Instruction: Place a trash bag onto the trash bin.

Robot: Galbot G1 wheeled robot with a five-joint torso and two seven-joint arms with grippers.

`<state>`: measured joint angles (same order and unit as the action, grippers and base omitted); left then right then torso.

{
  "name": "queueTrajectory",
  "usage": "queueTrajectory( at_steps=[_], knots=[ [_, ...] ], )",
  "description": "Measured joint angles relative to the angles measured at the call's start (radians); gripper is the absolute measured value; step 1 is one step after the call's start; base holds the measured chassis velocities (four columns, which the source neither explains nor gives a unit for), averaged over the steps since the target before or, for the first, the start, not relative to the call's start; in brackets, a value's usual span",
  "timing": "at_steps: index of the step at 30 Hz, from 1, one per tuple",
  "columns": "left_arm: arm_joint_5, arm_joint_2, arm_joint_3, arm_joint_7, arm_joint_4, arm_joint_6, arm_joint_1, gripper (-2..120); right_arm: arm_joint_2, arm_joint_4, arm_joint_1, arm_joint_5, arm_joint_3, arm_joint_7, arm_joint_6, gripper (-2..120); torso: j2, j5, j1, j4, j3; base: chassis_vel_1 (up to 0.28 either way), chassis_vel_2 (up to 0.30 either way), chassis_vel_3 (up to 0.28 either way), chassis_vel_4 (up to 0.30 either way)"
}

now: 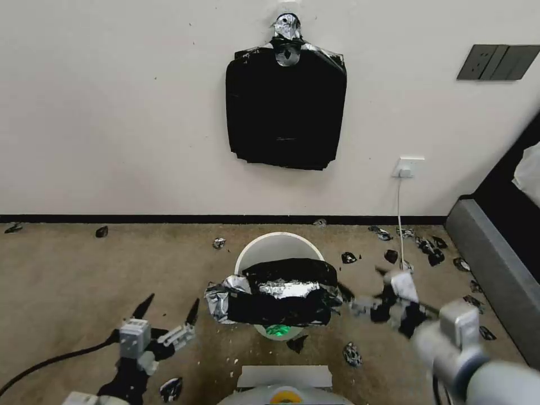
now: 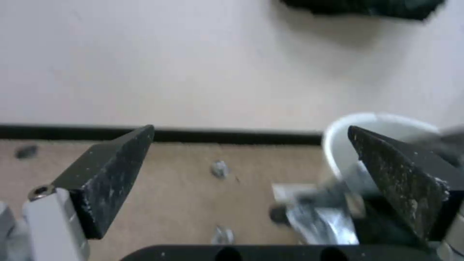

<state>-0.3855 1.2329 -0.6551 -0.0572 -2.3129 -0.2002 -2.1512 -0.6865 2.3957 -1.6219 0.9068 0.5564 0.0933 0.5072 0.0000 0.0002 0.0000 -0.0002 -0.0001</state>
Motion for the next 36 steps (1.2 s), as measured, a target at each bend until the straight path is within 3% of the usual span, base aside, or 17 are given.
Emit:
queueTrajectory(
  at_steps=[1, 2, 3, 4, 6, 7, 9, 10, 11, 13, 15, 24, 31, 36],
  knots=[
    [0.000, 0.000, 0.000, 0.000, 0.000, 0.000, 0.000, 100, 0.000, 0.000, 0.000, 0.000, 0.000, 0.000, 0.000, 100, 0.000, 0.0000, 0.000, 0.0000, 0.000, 0.000, 0.000, 0.000, 0.000],
    [0.006, 0.018, -0.004, 0.005, 0.005, -0.008, 0.014, 100, 0.013, -0.061, 0.108, 0.054, -0.035, -0.048, 0.017, 100, 0.000, 0.0002, 0.000, 0.0003, 0.000, 0.000, 0.000, 0.000, 0.000],
    [0.009, 0.024, -0.003, 0.013, 0.012, -0.007, 0.043, 100, 0.019, -0.119, 0.198, 0.085, -0.056, -0.106, 0.031, 100, 0.000, 0.0008, 0.000, 0.0020, 0.000, 0.000, 0.000, 0.000, 0.000],
    [0.009, 0.024, -0.003, 0.013, 0.012, -0.007, 0.043, 100, 0.019, -0.119, 0.198, 0.085, -0.056, -0.106, 0.031, 100, 0.000, 0.0008, 0.000, 0.0020, 0.000, 0.000, 0.000, 0.000, 0.000],
    [0.025, 0.007, 0.013, 0.026, 0.030, 0.007, 0.117, 100, 0.020, -0.234, 0.324, 0.101, -0.075, -0.214, 0.047, 100, 0.000, -0.0013, 0.000, -0.0005, 0.000, 0.000, 0.000, 0.000, 0.000],
    [0.038, 0.010, 0.012, 0.031, 0.035, 0.004, 0.126, 100, 0.020, -0.295, 0.386, 0.096, -0.127, -0.256, 0.053, 100, 0.000, -0.0020, 0.000, -0.0007, 0.000, 0.000, 0.000, 0.000, 0.000],
    [0.042, 0.012, 0.010, 0.034, 0.036, 0.001, 0.124, 100, 0.019, -0.337, 0.437, 0.092, -0.176, -0.286, 0.057, 100, 0.000, 0.0002, 0.000, -0.0008, 0.000, -0.009, -0.024, -0.001, -0.054],
    [0.046, 0.017, 0.003, 0.038, 0.036, -0.005, 0.114, 100, 0.013, -0.421, 0.553, 0.080, -0.277, -0.340, 0.068, 100, 0.000, 0.0020, 0.000, -0.0006, 0.000, -0.010, -0.029, -0.040, -0.054],
    [0.051, 0.020, -0.004, 0.041, 0.038, -0.010, 0.102, 100, 0.005, -0.482, 0.639, 0.066, -0.352, -0.375, 0.073, 100, 0.000, -0.0006, 0.000, 0.0002, 0.000, 0.000, 0.000, 0.000, 0.000],
    [0.057, 0.021, -0.010, 0.044, 0.039, -0.015, 0.095, 100, -0.005, -0.527, 0.699, 0.055, -0.411, -0.397, 0.076, 100, 0.000, -0.0015, 0.000, 0.0006, 0.000, 0.000, 0.000, 0.000, 0.000],
    [0.070, 0.020, -0.026, 0.046, 0.036, -0.023, 0.082, 100, -0.037, -0.622, 0.814, 0.043, -0.536, -0.431, 0.091, 100, 0.000, 0.0004, 0.000, 0.0009, 0.000, 0.000, 0.000, 0.000, 0.000],
    [0.106, 0.019, -0.038, 0.048, 0.024, -0.022, 0.074, 100, -0.097, -0.775, 0.995, -0.018, -0.756, -0.508, 0.110, 100, 0.000, -0.0005, 0.000, 0.0002, 0.000, 0.000, 0.000, 0.000, 0.000],
    [0.118, 0.022, -0.034, 0.048, 0.016, -0.019, 0.067, 100, -0.143, -0.853, 1.043, -0.059, -0.820, -0.539, 0.101, 99, 0.000, -0.0002, 0.000, 0.0001, 0.000, 0.000, 0.000, 0.000, 0.000],
    [0.117, 0.021, -0.039, 0.047, 0.011, -0.016, 0.059, 100, -0.185, -0.918, 1.072, -0.108, -0.862, -0.553, 0.081, 80, 0.000, -0.0005, 0.000, 0.0001, 0.000, 0.000, 0.000, 0.000, 0.000]
  ],
)
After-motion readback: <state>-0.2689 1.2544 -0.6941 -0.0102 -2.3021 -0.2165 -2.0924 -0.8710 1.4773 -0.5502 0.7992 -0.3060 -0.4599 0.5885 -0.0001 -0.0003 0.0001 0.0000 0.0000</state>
